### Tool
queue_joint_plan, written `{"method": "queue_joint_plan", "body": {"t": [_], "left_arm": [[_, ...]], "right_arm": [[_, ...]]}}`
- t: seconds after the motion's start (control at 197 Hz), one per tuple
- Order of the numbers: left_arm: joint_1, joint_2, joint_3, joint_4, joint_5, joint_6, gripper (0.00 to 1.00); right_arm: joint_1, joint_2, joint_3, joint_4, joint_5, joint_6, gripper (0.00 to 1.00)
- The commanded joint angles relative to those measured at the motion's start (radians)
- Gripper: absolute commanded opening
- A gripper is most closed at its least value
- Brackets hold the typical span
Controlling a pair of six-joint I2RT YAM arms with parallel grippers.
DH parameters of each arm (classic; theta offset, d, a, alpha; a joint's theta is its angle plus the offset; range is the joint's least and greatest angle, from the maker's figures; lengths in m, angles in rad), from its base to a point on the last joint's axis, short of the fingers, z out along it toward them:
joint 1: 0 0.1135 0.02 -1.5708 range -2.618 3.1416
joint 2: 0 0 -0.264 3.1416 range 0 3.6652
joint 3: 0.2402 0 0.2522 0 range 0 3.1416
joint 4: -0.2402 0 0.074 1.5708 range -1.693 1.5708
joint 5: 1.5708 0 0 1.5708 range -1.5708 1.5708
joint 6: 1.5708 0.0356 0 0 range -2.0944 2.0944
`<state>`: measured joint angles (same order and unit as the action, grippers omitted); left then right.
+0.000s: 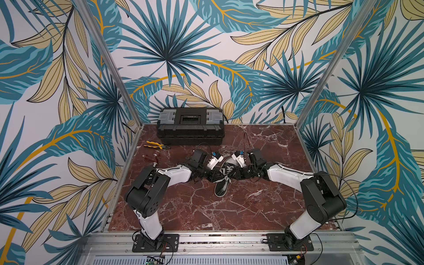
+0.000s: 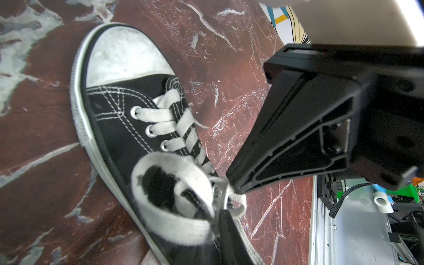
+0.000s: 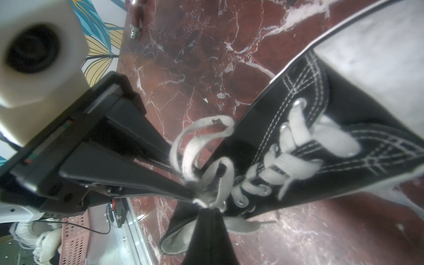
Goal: Tie the shoes
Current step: Cross the shoelace with the shoelace.
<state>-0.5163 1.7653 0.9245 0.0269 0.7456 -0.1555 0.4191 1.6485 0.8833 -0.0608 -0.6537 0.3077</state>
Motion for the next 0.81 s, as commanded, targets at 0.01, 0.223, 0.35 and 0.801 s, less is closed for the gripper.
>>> {"method": "queue_joint_plan", "body": {"t": [0.01, 0.223, 0.35, 0.801], "left_arm": [[0.0, 0.0, 0.0, 0.021, 0.034, -0.018, 0.23], [0.0, 0.025, 0.01, 0.013, 0.037, -0.013, 0.32], [0.001, 0.046, 0.036, 0.002, 0.04, -0.012, 0.35], [-0.001, 0.054, 0.065, 0.013, 0.081, -0.009, 0.4]], "right_arm": [[0.006, -0.021, -0.037, 0.067, 0.034, -0.039, 0.0], [0.006, -0.048, -0.072, 0.138, 0.036, -0.035, 0.0], [0.006, -0.064, -0.093, 0.178, 0.026, -0.035, 0.0], [0.005, -0.076, -0.115, 0.192, 0.029, -0.054, 0.0]]}}
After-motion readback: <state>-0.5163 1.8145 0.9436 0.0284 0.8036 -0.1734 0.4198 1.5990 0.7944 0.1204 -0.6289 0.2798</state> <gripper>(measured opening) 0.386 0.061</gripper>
